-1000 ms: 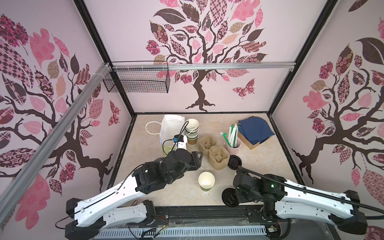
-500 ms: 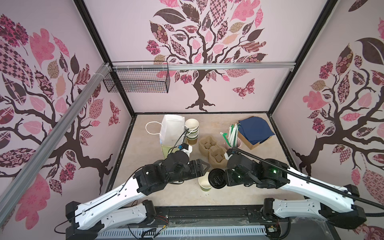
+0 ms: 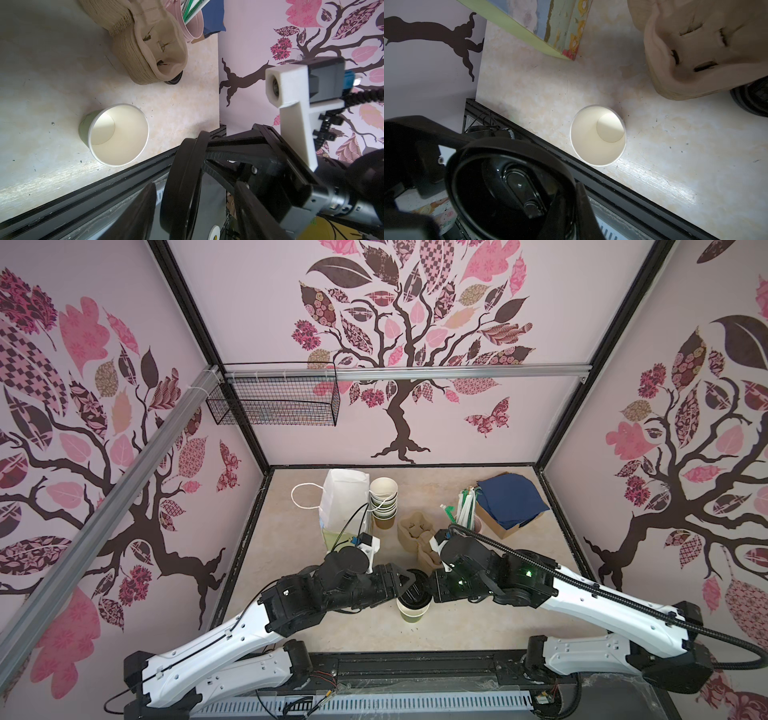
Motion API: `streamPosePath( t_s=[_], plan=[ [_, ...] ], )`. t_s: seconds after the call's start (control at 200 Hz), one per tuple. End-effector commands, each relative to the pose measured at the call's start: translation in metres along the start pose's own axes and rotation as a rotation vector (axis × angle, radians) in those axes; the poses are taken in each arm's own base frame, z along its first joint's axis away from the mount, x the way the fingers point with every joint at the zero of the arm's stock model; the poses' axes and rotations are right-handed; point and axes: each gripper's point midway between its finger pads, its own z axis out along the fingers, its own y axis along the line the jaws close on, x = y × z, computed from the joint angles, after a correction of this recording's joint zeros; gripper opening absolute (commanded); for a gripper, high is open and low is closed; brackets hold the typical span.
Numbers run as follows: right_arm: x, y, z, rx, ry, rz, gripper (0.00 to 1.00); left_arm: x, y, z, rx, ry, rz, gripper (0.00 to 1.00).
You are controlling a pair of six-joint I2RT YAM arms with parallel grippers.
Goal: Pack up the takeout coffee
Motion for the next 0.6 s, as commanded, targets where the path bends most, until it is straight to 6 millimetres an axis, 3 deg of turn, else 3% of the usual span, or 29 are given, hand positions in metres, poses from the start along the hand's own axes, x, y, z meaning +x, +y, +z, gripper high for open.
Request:
streamPosePath(
  t_s=[0.0,0.33,0.595],
  plan=[
    [-0.009,0.018,-0.003,-0.064,0.002,-0.009,0.11,0.000,0.007,0.002,-0.014,-0.002,0.000,0.58],
    [-0.009,0.021,0.004,-0.075,0.023,-0.004,0.11,-0.005,0.013,-0.003,-0.040,-0.025,0.002,0.38],
    [-0.012,0.024,0.005,-0.083,0.023,-0.003,0.13,-0.004,0.017,-0.002,-0.061,-0.024,0.001,0.30]
  ],
)
